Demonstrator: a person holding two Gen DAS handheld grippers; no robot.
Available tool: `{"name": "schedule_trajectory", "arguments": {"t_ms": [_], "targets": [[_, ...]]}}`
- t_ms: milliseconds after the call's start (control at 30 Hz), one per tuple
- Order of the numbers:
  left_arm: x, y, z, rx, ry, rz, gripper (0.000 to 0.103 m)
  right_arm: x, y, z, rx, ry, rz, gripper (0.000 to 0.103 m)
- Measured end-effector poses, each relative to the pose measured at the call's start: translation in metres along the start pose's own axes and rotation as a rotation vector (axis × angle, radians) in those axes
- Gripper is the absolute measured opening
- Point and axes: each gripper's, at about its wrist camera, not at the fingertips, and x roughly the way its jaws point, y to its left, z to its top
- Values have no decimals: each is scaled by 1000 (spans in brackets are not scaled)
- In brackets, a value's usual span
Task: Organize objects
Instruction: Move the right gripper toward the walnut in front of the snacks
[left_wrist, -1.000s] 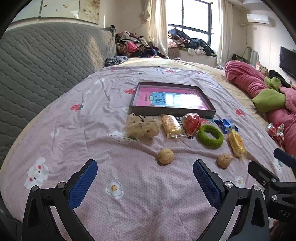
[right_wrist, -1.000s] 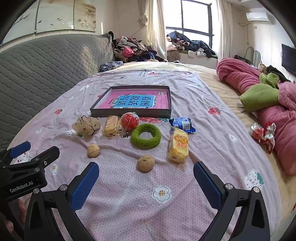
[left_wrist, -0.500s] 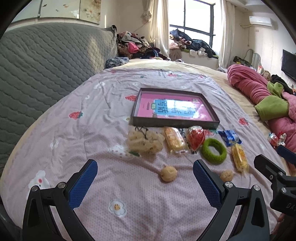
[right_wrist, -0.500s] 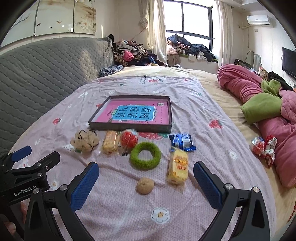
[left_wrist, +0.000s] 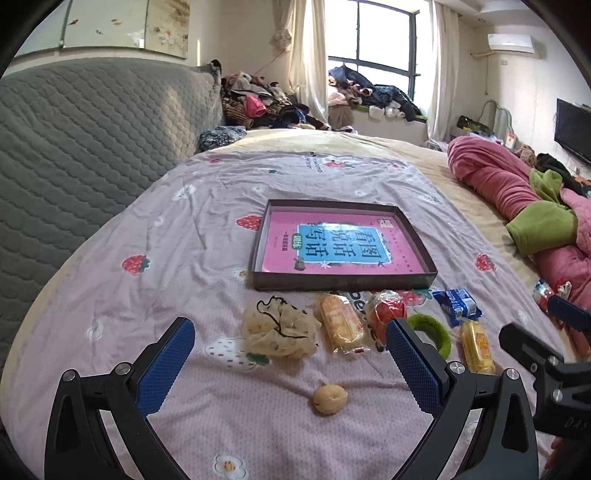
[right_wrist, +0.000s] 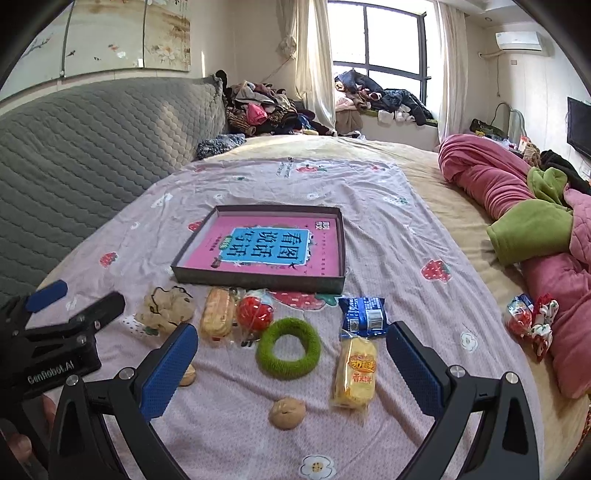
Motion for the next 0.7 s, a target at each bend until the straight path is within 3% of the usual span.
{"name": "schedule_trajectory", "arguments": {"t_ms": [167, 467, 700], "targets": [[21, -2, -14, 11, 40, -21, 103, 19, 1, -22, 6, 65, 16, 103], [50, -15, -57, 76, 94, -52, 103, 38, 3, -61, 14, 108, -13, 102], [59, -15, -69, 85, 111, -55, 103, 46, -1, -73, 44, 140, -15, 90]]}}
